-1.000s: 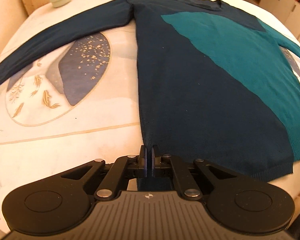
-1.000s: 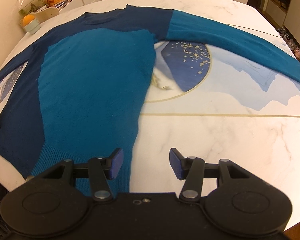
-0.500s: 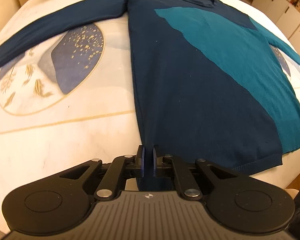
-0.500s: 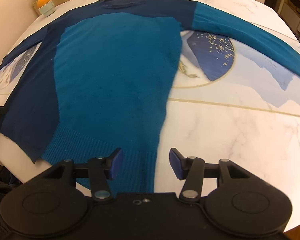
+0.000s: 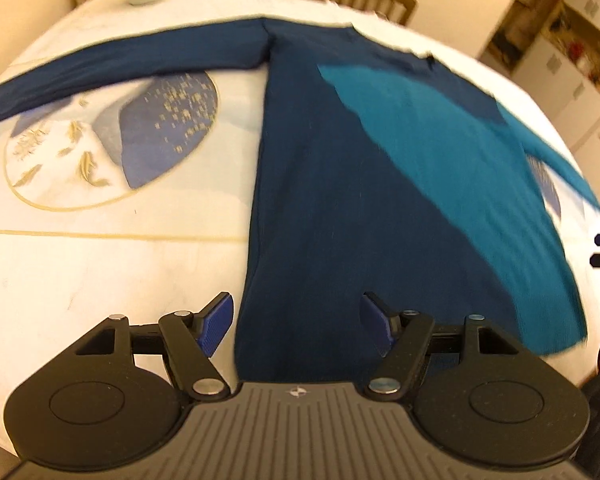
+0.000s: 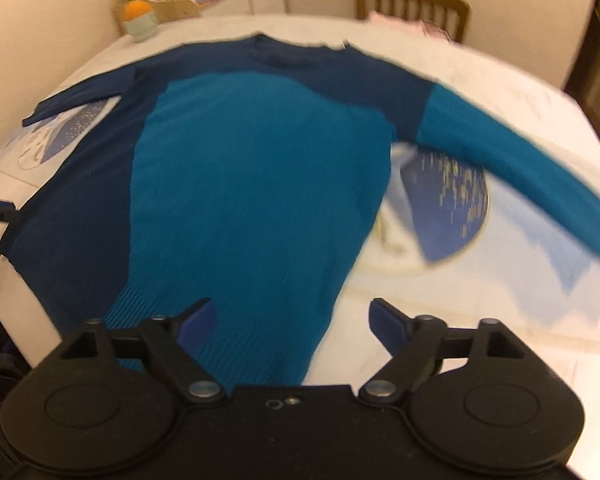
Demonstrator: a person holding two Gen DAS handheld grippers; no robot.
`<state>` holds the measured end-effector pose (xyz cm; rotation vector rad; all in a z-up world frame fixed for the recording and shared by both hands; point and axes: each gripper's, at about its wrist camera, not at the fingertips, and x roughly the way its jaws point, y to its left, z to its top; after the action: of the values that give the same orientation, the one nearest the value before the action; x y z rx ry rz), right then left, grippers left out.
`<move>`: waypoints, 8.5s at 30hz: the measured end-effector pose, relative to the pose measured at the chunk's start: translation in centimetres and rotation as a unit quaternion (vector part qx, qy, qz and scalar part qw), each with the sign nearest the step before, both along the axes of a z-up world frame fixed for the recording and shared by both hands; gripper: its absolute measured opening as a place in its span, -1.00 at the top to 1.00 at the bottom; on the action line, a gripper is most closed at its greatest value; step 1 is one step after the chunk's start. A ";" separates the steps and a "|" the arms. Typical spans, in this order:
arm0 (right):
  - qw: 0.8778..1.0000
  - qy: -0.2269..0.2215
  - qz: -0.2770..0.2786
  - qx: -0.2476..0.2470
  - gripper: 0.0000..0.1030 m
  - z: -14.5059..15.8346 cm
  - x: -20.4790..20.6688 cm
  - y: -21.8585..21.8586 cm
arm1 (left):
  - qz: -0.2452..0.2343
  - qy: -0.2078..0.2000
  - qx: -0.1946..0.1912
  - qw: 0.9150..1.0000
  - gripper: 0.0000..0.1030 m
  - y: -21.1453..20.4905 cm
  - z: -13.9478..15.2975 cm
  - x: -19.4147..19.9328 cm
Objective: Fold clothes
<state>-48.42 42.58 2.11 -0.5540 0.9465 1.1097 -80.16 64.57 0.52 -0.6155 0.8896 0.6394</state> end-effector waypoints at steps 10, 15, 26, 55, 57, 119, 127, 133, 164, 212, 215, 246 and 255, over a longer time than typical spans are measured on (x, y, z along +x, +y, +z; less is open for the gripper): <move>0.994 -0.054 0.090 0.011 -1.00 -0.6 4.2 4.3 | 0.099 0.060 0.069 0.991 -0.47 -1.7 2.3 2.3; 0.991 -0.048 0.117 0.047 -1.00 -0.1 5.2 6.9 | 0.145 0.041 0.081 0.985 -0.47 -1.3 3.7 1.6; 0.984 -0.118 0.132 0.035 -1.00 0.2 2.1 12.9 | 0.115 0.040 0.111 0.986 -0.61 10.1 3.4 -1.0; 0.993 -0.098 0.031 -0.060 -1.00 -1.3 0.8 14.5 | 0.227 0.096 0.061 0.967 -0.73 36.9 -3.6 -5.9; 0.993 -0.097 0.031 -0.060 -1.00 -1.4 0.8 14.6 | 0.226 0.094 0.058 0.968 -0.72 36.8 -3.6 -5.7; 0.953 0.033 0.301 0.017 -1.00 -2.6 -10.5 49.3 | -0.098 -0.151 0.008 0.984 -0.33 13.7 -5.1 9.9; 0.942 0.032 0.335 0.003 -1.00 -4.7 -14.4 51.7 | -0.093 -0.152 0.007 0.984 -0.36 13.7 -5.3 10.3; 0.949 0.014 0.315 0.001 -1.00 -4.9 -14.1 52.1 | -0.097 -0.147 0.017 0.984 -0.36 13.4 -5.4 10.6; 0.994 0.000 -0.076 0.078 -1.00 2.9 8.4 20.8 | 0.064 0.052 0.177 0.981 -0.38 13.8 -5.0 22.0; 0.959 0.083 -0.270 -0.030 -1.00 -4.9 10.7 7.8 | -0.045 -0.088 0.207 0.973 -0.55 16.4 -1.5 20.7; 0.957 0.090 -0.275 -0.027 -1.00 -5.4 10.6 7.7 | -0.063 -0.083 0.196 0.975 -0.55 16.2 -2.7 21.9; 0.998 0.016 -0.060 -0.018 -1.00 -4.7 8.4 6.2 | -0.179 -0.037 0.143 0.973 -0.55 7.3 -3.5 24.9; 1.000 0.017 -0.005 -0.005 -1.00 -4.9 13.1 4.3 | -0.156 0.024 0.137 0.978 -0.55 3.9 -4.9 26.3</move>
<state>-35.31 46.88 -2.83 -0.5397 0.9834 1.1084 -53.82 68.46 -4.35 -0.2074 0.9010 0.4823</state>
